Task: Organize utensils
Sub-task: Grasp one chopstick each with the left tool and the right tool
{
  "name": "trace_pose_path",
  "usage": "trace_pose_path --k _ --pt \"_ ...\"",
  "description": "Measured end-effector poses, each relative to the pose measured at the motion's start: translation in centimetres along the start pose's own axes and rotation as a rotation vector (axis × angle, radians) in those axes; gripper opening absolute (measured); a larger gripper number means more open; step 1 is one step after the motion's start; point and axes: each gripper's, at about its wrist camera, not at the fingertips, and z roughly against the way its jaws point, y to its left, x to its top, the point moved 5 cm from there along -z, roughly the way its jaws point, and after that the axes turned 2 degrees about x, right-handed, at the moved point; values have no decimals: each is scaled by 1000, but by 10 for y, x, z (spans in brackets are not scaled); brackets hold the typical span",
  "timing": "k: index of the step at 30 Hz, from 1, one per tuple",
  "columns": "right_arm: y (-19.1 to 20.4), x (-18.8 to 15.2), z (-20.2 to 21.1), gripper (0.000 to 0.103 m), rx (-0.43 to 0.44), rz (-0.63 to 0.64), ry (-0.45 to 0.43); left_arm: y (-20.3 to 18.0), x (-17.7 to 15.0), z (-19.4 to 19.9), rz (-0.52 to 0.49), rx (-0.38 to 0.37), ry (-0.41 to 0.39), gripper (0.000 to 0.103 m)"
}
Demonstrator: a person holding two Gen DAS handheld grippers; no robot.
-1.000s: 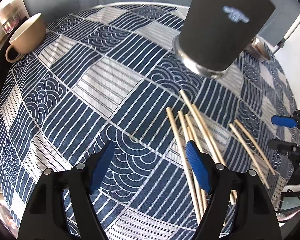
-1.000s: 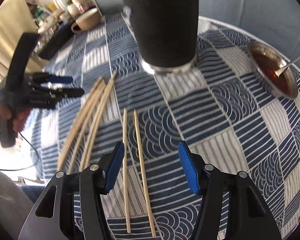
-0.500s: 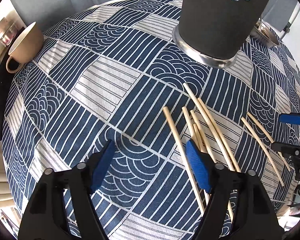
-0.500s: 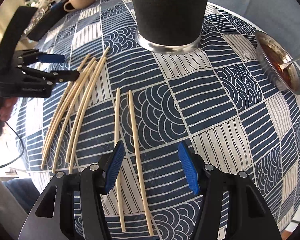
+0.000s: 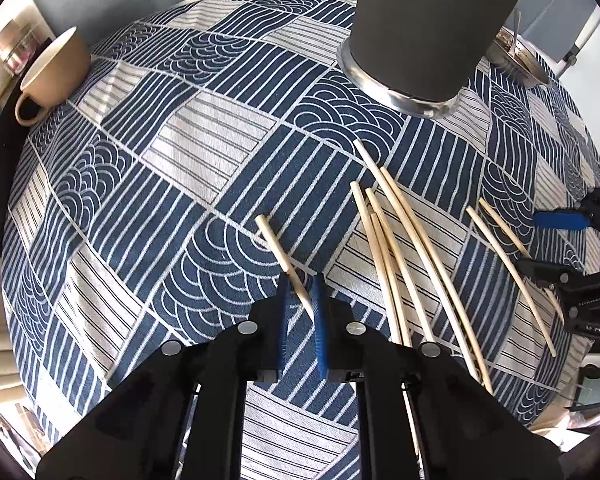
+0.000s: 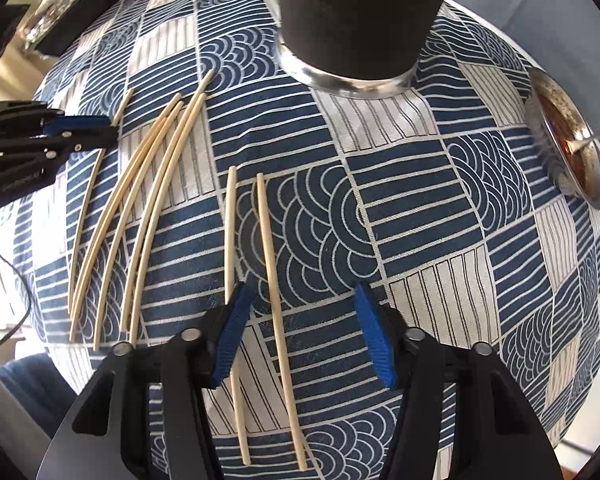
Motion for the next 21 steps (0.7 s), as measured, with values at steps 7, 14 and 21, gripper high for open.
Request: trace_pose_path --k 7,14,21 --pt "-10 -11 3 5 15 14 18 7 -15 4 45 -87 39 6" --pt "-16 -30 13 5 90 -67 2 16 -19 2 93 -148 72 5" --pt "-16 -43 38 5 135 -92 -51 18 -17 14 91 -152 51 5"
